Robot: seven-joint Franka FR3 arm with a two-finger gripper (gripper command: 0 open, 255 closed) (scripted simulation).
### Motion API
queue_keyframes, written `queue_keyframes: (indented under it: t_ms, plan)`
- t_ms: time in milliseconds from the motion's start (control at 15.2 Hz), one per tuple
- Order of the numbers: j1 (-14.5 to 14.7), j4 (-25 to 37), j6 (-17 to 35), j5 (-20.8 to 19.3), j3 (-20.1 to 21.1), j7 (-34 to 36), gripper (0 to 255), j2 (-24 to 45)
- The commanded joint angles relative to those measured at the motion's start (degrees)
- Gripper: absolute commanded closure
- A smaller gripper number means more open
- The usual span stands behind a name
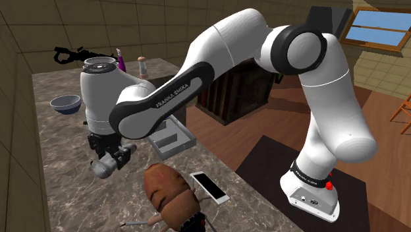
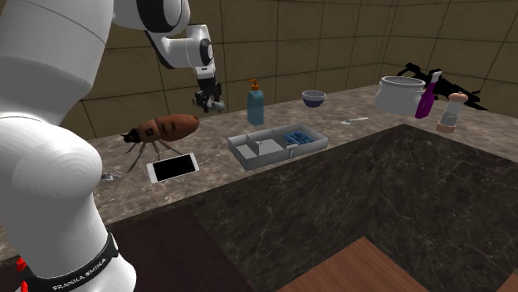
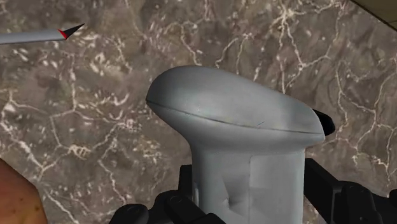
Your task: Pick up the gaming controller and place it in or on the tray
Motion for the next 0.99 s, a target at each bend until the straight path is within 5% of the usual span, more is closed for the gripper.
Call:
queue_keyframes:
  t_ms: [0, 924]
  plan:
    - [-0.2, 0.0, -0.9, 0.3, 0.3, -0.2, 255, -0.9]
    - [-15.1, -9.9, 3.5, 5.1, 0.1, -16.4, 255, -7.0]
